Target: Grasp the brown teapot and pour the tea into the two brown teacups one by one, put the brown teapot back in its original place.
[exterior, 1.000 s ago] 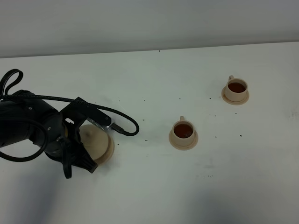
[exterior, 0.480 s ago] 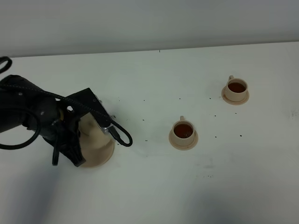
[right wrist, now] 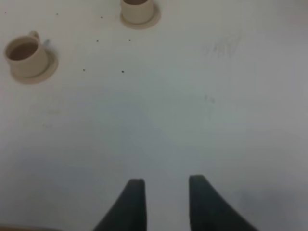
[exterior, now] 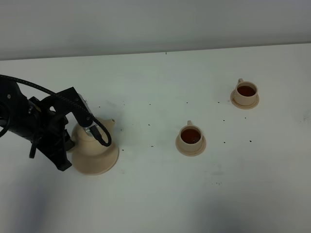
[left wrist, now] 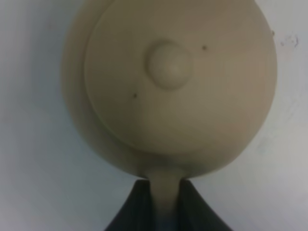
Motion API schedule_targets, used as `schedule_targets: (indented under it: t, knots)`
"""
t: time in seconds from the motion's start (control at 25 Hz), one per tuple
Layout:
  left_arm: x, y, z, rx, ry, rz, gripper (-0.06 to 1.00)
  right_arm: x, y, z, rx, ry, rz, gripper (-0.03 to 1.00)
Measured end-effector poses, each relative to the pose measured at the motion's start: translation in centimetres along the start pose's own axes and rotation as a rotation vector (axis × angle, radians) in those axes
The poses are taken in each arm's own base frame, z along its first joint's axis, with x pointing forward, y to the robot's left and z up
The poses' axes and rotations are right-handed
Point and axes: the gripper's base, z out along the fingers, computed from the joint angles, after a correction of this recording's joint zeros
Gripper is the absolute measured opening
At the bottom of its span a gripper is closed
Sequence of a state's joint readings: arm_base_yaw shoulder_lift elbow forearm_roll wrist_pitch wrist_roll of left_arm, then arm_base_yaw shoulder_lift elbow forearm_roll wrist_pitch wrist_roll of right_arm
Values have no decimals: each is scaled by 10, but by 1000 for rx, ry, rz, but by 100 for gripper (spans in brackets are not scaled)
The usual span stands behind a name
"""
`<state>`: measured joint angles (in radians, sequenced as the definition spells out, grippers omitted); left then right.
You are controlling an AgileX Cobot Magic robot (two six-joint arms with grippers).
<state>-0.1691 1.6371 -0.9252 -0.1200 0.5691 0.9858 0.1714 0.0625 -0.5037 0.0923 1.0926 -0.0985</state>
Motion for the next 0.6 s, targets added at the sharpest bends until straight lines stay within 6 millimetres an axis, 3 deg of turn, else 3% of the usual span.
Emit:
schedule_targets:
  t: [0.6]
  knots:
    - [-1,0,18,19,32,40,12,0,0,0,0,0,0,24]
